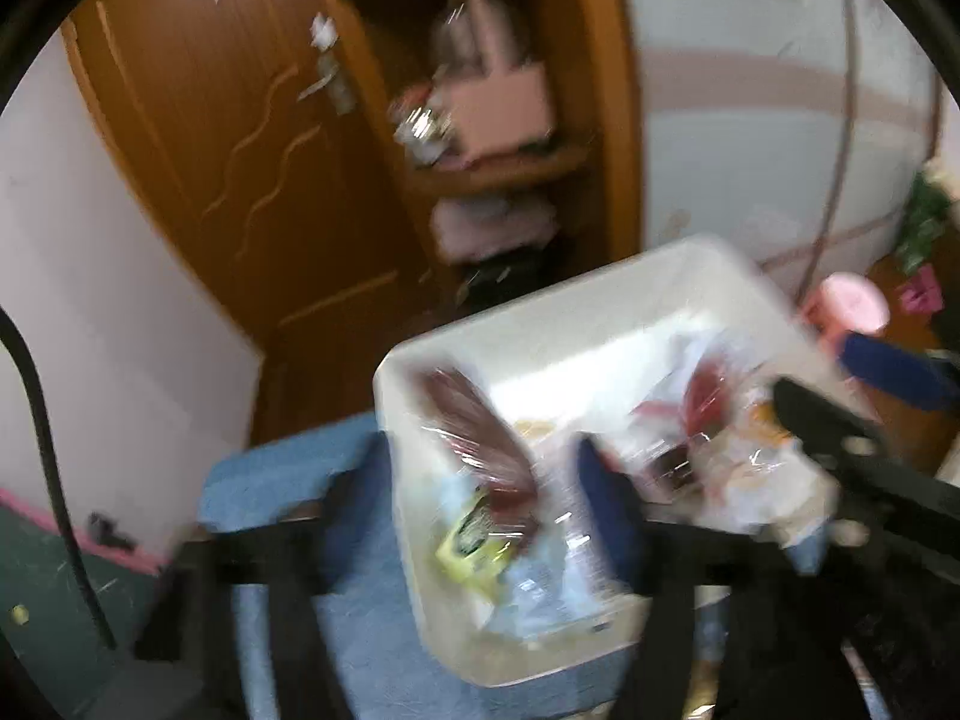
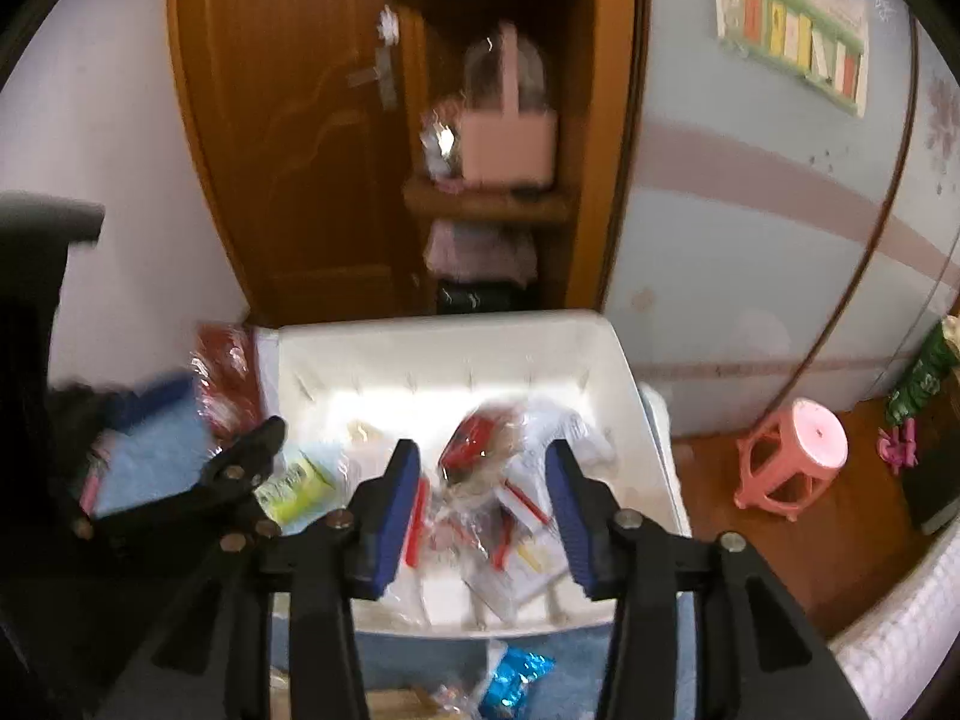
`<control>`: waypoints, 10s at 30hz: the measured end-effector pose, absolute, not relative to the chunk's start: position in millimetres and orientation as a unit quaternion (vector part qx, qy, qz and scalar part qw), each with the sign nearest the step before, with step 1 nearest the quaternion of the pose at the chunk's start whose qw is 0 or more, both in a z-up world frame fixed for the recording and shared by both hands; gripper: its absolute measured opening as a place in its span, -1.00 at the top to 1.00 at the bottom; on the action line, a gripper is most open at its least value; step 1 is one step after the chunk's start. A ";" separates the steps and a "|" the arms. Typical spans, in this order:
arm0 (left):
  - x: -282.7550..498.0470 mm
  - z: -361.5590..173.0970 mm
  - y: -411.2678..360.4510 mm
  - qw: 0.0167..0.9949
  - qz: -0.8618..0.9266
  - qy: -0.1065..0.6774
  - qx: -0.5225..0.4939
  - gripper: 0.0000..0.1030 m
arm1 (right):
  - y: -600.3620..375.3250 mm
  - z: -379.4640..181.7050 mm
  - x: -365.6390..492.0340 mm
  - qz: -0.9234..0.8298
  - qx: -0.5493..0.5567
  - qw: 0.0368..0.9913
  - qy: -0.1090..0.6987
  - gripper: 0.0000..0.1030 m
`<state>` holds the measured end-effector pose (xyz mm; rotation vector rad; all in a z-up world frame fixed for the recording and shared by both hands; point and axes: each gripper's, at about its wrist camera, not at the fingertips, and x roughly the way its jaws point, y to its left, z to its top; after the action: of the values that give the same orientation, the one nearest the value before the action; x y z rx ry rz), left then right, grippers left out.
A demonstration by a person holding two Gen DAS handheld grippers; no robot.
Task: Organize snacks
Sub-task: 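Carry both packs over the white bin and open both tools to drop them, then withdraw both tools from the bin toward the remaining snacks, then grasp the puffed-snack bag with the left tool while the right tool grasps the clear biscuit pack, then carry both packs over the white bin and open both tools to drop them, then withdraw both tools from the bin toward the last snacks, then grasp the beige paper biscuit bag with the left tool while the right tool grasps the nut bag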
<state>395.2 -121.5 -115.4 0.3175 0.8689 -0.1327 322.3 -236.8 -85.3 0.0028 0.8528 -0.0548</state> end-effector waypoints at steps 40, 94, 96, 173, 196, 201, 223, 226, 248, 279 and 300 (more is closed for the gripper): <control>159.3 -21.5 -58.3 0.922 -0.177 0.340 0.048 -0.76 | -253.4 -10.4 65.4 -0.010 0.113 0.952 0.284 -0.32; 219.8 -215.4 -156.4 0.832 -0.246 0.446 0.219 -0.76 | -322.0 -198.4 97.1 -0.019 0.049 0.895 0.442 -0.52; 228.4 -219.7 -166.7 0.821 -0.261 0.448 0.239 -0.76 | -326.2 -197.7 111.0 -0.001 0.028 0.894 0.447 -0.52; 280.4 -20.4 -103.9 0.904 -0.143 0.387 0.109 -0.19 | -290.3 28.8 188.9 0.025 0.099 0.943 0.317 -0.57; 415.3 -123.9 -139.8 0.882 -0.093 0.449 0.104 -0.86 | -290.3 -91.1 355.1 -0.055 0.085 0.888 0.448 -0.61; 412.9 -125.2 -140.6 0.880 -0.099 0.451 0.109 -0.94 | -281.0 -82.5 344.8 -0.056 0.059 0.908 0.411 -1.00; 274.2 -36.0 -76.8 0.908 -0.121 0.394 0.075 -0.95 | -255.1 -1.8 208.3 -0.004 0.081 0.937 0.338 -1.00; 255.7 -24.0 -68.4 0.909 -0.124 0.393 0.057 -0.95 | -251.0 14.8 183.5 0.007 0.078 0.946 0.315 -1.00; 180.3 -36.6 -71.1 0.904 -0.174 0.383 0.072 -0.95 | -239.1 21.1 98.7 0.013 0.046 0.942 0.333 -1.00; 247.8 -233.9 -95.1 0.814 -0.263 0.482 0.189 -0.91 | -261.3 -204.0 179.4 -0.016 0.087 0.853 0.514 -0.75; 286.0 -286.5 -140.9 0.772 -0.285 0.531 0.201 -0.84 | -268.1 -243.4 194.8 0.033 0.165 0.835 0.524 0.00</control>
<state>286.0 -140.9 -286.5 0.4359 1.1510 -0.6171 194.8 -268.1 -243.4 0.3484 1.1086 0.0695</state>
